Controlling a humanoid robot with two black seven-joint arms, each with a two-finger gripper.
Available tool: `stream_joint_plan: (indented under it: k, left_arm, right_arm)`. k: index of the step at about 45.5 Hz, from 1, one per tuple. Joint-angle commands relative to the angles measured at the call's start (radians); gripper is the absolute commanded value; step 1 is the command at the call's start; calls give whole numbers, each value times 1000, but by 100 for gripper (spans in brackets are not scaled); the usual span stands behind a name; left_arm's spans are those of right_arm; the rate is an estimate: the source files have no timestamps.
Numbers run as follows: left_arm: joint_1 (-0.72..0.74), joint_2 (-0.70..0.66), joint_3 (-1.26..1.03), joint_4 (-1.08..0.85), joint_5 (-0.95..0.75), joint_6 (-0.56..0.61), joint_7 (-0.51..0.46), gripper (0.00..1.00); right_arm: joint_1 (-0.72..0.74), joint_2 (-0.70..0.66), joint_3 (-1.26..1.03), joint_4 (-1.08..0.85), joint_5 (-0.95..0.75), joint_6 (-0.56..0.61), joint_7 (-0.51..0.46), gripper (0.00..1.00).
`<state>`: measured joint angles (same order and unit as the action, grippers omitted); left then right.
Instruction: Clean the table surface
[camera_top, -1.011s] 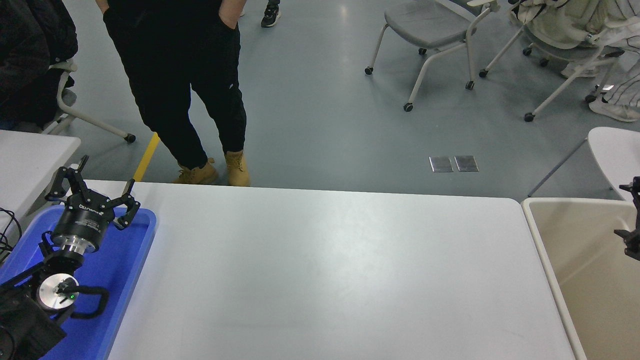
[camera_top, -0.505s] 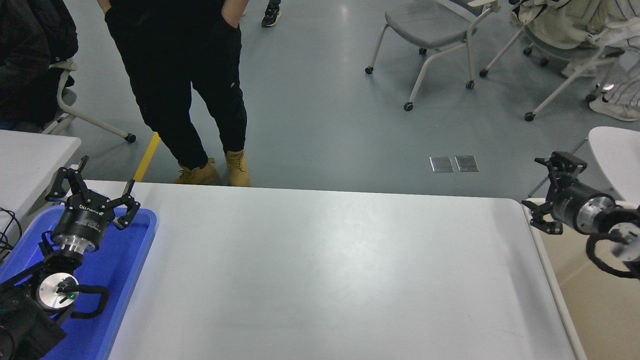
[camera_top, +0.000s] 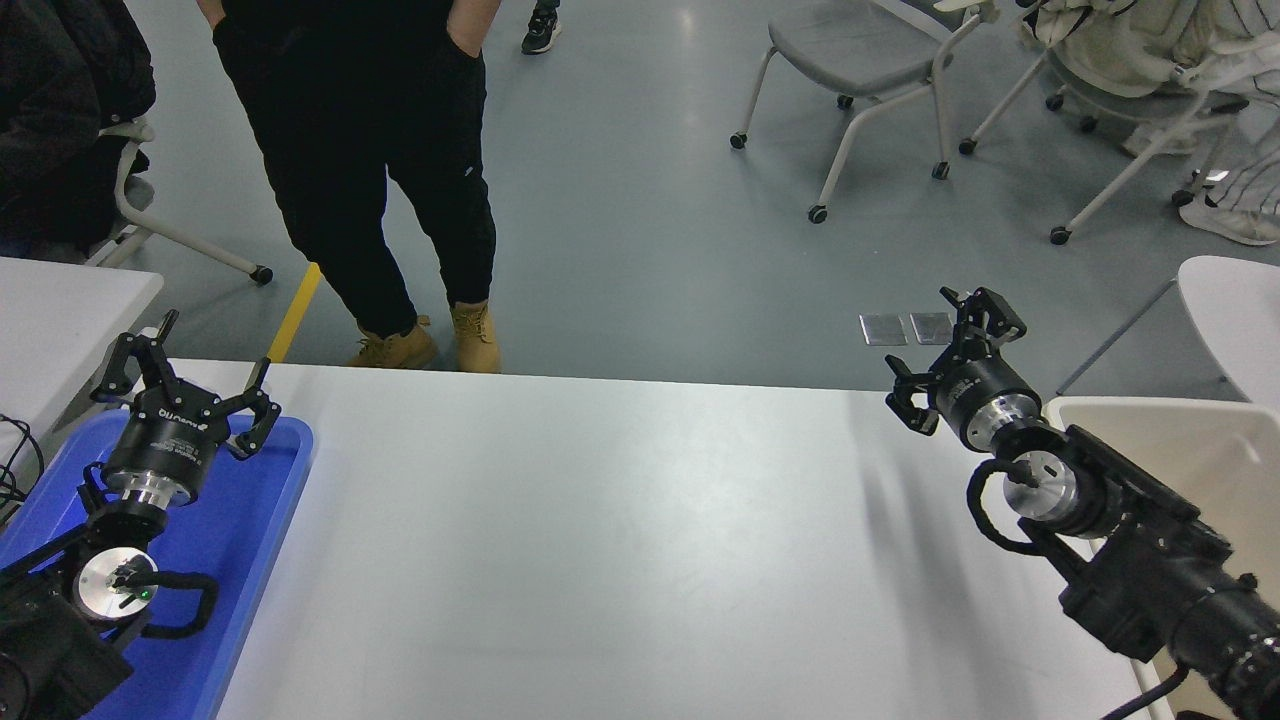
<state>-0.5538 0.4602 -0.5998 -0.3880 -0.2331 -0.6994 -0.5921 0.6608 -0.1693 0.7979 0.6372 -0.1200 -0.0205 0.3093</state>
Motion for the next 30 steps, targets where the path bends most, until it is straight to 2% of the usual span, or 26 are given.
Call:
stream_joint_plan:
  k: [1, 30]
  left_arm:
    - [0, 0, 0, 0, 0, 0, 0, 100]
    - [0, 0, 0, 1, 0, 0, 0, 100]
  right_arm:
    - [-1, 97, 0, -73, 0, -2, 99, 99]
    - [10, 139, -19, -88, -7, -4, 120, 99]
